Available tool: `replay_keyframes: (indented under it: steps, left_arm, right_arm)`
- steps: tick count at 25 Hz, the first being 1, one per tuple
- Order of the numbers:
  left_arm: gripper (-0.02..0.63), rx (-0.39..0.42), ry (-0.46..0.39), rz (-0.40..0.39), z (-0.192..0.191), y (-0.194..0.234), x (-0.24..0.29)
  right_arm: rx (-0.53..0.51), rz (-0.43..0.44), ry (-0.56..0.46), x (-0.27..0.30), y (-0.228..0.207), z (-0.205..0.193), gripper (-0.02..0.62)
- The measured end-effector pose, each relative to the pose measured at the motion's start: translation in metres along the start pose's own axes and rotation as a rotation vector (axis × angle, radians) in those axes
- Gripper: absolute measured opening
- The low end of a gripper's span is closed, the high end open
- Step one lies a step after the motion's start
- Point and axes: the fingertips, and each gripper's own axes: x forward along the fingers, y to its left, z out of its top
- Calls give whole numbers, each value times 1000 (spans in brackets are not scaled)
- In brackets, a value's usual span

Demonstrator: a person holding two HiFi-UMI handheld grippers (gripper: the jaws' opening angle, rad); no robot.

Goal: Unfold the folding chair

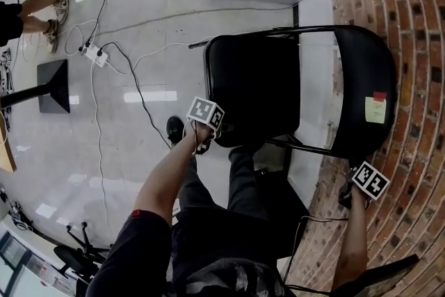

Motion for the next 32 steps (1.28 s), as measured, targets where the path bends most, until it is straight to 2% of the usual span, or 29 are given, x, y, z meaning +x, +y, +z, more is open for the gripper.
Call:
replay_keyframes:
  steps: [10, 24, 32]
  left_arm:
    - [414, -13, 8, 7, -7, 23, 0]
    - [419, -37, 54, -27, -17, 57, 1]
    - [425, -44, 61, -26, -24, 77, -1]
  right_arm:
    - [9, 5, -12, -12, 23, -11, 204]
    - [8, 24, -35, -32, 63, -21, 204]
    - [65, 104, 10, -41, 88, -33, 206]
